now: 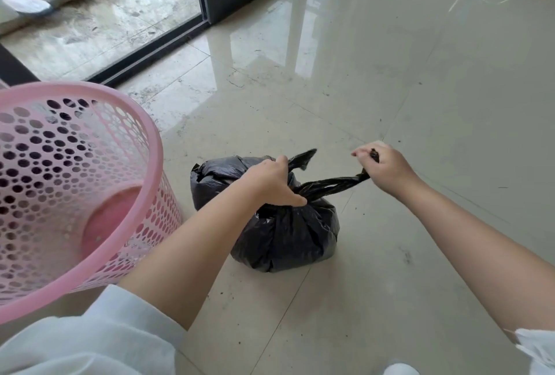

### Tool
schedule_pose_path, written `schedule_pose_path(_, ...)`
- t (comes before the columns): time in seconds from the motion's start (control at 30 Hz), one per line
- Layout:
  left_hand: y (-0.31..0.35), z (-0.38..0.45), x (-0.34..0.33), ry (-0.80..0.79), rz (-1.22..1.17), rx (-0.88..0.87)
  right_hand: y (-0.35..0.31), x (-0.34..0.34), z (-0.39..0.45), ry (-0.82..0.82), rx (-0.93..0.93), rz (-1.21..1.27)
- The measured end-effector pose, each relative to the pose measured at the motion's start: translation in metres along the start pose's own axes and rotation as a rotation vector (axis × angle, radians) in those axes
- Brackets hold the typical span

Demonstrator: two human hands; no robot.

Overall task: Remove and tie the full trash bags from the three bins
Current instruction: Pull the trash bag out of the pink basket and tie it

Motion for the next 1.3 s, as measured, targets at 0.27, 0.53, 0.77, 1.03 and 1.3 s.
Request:
schedule_pose_path(0.27,0.003,0.008,-0.021,0.179,0.152,0.113,0.000,0.002,-0.001,-0.179,-0.219,0.891)
schedule_pose_path(0.53,0.008,0.017,-0.035,0.265,0.140,0.225,-0.003,0.003,-0.001,-0.187,-0.125,1.219)
schedule_pose_path(0.77,0.001,0.021,-0.022,0.195,-0.265,0.245,0.017,0.009,0.005,0.070,-0.287,1.243)
schedule_pose_path(1.03,-0.008,0.010,-0.012,-0.292,-0.880,0.069,-0.021,-0.029,0.017,-0.293,0.406,-0.279)
schedule_pose_path(1.3,-0.004,0.008,-0.008,-0.214,-0.885,-0.022,-0.044,-0.024,0.016,0.020,-0.250,1.253)
Point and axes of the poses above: each hand's wrist, its own z-axis towards the middle knuckle, its own x-axis out of the back of the hand, y = z × x, the point moved 3 cm from there along z, towards the middle knuckle, and after that the axes turned 12 degrees about x, right-handed, at the moved point
